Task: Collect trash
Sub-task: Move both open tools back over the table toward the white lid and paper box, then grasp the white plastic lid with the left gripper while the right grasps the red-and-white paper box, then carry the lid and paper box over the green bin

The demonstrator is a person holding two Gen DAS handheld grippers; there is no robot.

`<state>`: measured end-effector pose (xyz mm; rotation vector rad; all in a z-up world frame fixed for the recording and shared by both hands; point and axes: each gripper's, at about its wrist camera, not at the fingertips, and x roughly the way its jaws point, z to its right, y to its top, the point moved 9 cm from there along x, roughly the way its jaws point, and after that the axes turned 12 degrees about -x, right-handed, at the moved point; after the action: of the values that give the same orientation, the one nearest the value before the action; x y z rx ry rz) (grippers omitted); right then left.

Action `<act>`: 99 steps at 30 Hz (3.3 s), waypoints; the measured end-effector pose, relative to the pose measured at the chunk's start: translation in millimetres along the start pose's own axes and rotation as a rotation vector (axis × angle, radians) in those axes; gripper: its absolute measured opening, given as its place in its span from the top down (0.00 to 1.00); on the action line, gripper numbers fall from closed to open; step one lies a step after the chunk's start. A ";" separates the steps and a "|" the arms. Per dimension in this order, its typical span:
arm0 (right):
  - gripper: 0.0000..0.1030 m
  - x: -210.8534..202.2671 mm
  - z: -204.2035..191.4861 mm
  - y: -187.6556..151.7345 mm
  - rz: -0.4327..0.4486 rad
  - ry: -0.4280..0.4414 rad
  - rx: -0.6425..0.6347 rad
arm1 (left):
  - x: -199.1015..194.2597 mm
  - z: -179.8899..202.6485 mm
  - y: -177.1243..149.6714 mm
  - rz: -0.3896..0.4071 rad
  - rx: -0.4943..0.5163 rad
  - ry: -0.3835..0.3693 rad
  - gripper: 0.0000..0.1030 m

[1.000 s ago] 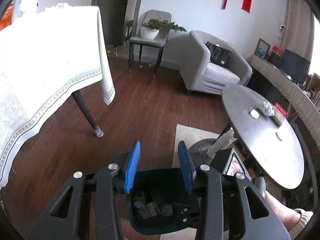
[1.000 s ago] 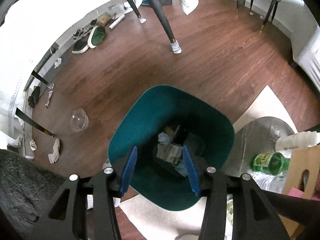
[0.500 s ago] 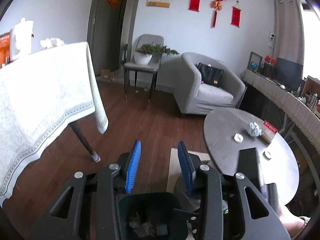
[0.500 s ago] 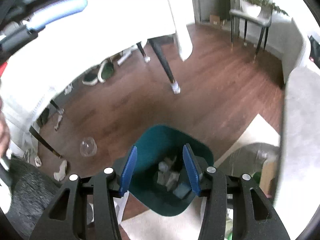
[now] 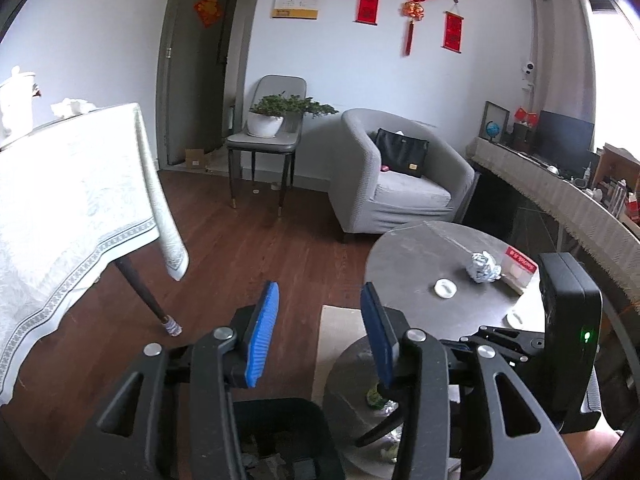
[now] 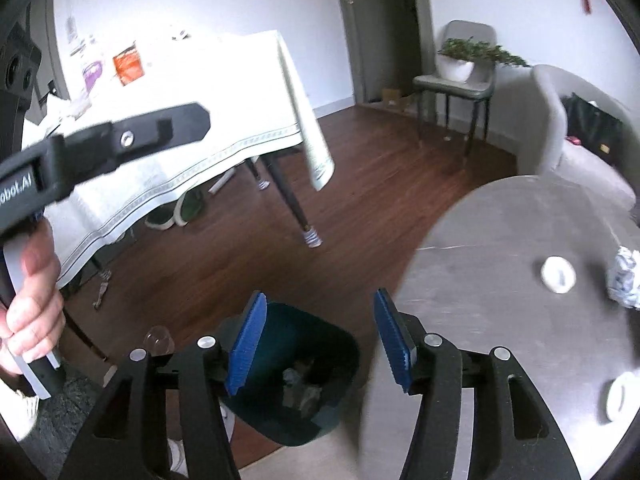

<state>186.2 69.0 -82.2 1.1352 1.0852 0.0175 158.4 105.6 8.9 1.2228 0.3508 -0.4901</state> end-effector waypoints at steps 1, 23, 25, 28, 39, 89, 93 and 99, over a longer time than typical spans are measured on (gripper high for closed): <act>0.44 -3.8 5.0 -0.1 0.006 -0.006 0.007 | 1.2 4.8 -0.5 -0.001 0.002 -0.004 0.51; 0.37 -87.4 143.1 -33.8 0.090 -0.219 0.142 | 71.8 92.2 -17.3 -0.078 0.087 -0.065 0.30; 0.37 -93.5 157.3 -35.6 0.095 -0.244 0.151 | 81.8 101.0 -18.6 -0.094 0.094 -0.074 0.29; 0.37 -100.0 174.2 -38.2 0.096 -0.266 0.163 | 97.2 113.4 -23.5 -0.120 0.109 -0.086 0.28; 0.37 -125.1 239.4 -61.7 0.092 -0.347 0.221 | 159.7 154.6 -57.1 -0.240 0.212 -0.092 0.29; 0.99 -129.6 275.0 -83.7 -0.014 -0.487 0.321 | 141.8 123.8 -45.1 -0.241 0.087 -0.058 0.69; 0.99 -124.3 253.7 -73.0 0.032 -0.433 0.311 | 127.0 109.5 -42.7 -0.225 0.075 -0.031 0.69; 0.99 -118.0 217.1 -59.4 0.073 -0.364 0.284 | 107.6 87.4 -44.6 -0.212 0.063 0.003 0.69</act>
<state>247.3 -174.8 -45.0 1.3694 0.7351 -0.2839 225.0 -7.3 -54.7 1.2541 0.4733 -0.6855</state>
